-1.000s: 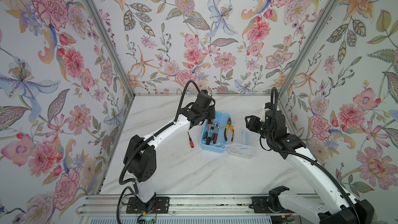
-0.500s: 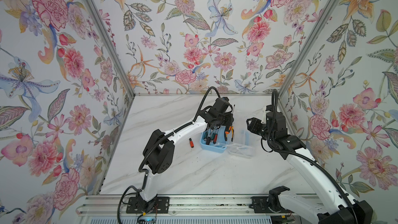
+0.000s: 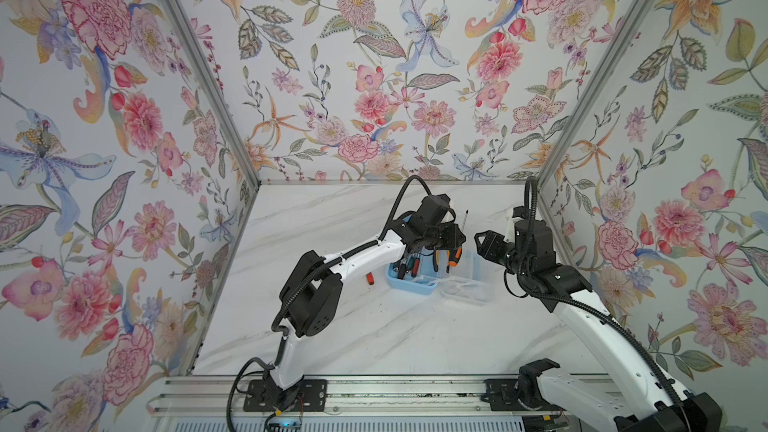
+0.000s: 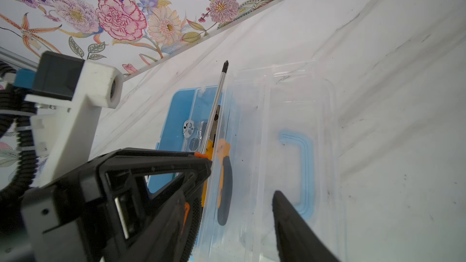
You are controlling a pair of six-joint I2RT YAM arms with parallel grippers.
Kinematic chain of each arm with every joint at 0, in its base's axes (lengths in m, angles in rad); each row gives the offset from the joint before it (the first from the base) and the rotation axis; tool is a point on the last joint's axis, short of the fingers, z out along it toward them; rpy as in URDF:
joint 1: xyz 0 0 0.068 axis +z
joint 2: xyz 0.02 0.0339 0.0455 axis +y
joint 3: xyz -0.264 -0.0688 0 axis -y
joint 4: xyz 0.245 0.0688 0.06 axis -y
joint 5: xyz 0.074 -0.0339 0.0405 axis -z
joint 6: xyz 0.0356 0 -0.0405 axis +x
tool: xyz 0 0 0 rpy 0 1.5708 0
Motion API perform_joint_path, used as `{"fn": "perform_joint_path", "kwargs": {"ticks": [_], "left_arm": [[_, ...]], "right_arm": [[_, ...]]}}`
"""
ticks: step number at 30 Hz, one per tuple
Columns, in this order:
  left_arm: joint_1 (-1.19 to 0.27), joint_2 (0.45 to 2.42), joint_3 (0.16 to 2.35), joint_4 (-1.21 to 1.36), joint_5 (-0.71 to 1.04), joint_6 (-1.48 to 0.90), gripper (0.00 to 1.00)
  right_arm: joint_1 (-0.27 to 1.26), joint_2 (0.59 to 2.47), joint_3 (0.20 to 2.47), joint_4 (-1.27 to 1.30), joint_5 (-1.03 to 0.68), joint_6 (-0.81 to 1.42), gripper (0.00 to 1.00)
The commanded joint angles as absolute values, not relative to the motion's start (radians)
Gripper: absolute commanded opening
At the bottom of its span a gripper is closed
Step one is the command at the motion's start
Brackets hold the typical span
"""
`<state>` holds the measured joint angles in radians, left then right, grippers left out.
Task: Pack the tool kit
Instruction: 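Lower the Phillips screwdriver into the clear lid and open the left gripper, then move the left gripper back over the red-handled screwdriver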
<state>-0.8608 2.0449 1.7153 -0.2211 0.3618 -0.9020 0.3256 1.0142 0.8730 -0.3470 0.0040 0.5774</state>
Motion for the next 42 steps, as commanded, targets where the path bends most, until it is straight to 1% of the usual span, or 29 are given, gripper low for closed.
{"fn": "perform_joint_path", "kwargs": {"ticks": [1, 12, 14, 16, 18, 20, 27, 30, 31, 33, 34, 38, 42], "left_arm": [[-0.874, 2.071, 1.701, -0.203, 0.346, -0.937, 0.00], [-0.884, 2.117, 1.713, -0.208, 0.331, -0.960, 0.00], [-0.884, 2.122, 1.718, -0.217, 0.320, -0.957, 0.06], [-0.884, 2.123, 1.724, -0.224, 0.312, -0.951, 0.17], [-0.885, 2.127, 1.730, -0.227, 0.305, -0.945, 0.20], [-0.885, 2.131, 1.737, -0.229, 0.305, -0.940, 0.25], [-0.881, 2.136, 1.758, -0.264, 0.269, -0.902, 0.31], [-0.875, 2.123, 1.756, -0.278, 0.242, -0.884, 0.39], [-0.874, 2.113, 1.751, -0.281, 0.229, -0.877, 0.44], [-0.868, 2.089, 1.743, -0.290, 0.196, -0.854, 0.54], [-0.864, 2.071, 1.744, -0.304, 0.167, -0.829, 0.56], [-0.832, 1.975, 1.738, -0.392, -0.011, -0.723, 0.59], [-0.770, 1.841, 1.627, -0.470, -0.223, -0.668, 0.60]], "right_arm": [[0.323, 1.002, 0.856, -0.347, -0.011, 0.587, 0.57], [0.324, 0.984, 0.843, -0.347, -0.012, 0.579, 0.57], [0.324, 0.987, 0.841, -0.347, -0.014, 0.584, 0.57], [0.324, 0.984, 0.840, -0.348, -0.015, 0.585, 0.58], [0.324, 0.982, 0.839, -0.347, -0.013, 0.585, 0.57], [0.324, 0.982, 0.842, -0.347, -0.014, 0.586, 0.59], [0.325, 0.985, 0.848, -0.347, -0.018, 0.587, 0.61], [0.326, 0.988, 0.855, -0.348, -0.014, 0.583, 0.61], [0.328, 0.989, 0.859, -0.348, -0.016, 0.583, 0.61], [0.330, 0.994, 0.869, -0.350, -0.020, 0.576, 0.61], [0.333, 0.999, 0.879, -0.351, -0.024, 0.568, 0.61], [0.367, 1.053, 0.951, -0.396, -0.014, 0.529, 0.61], [0.451, 1.131, 1.038, -0.428, 0.047, 0.492, 0.59]]}}
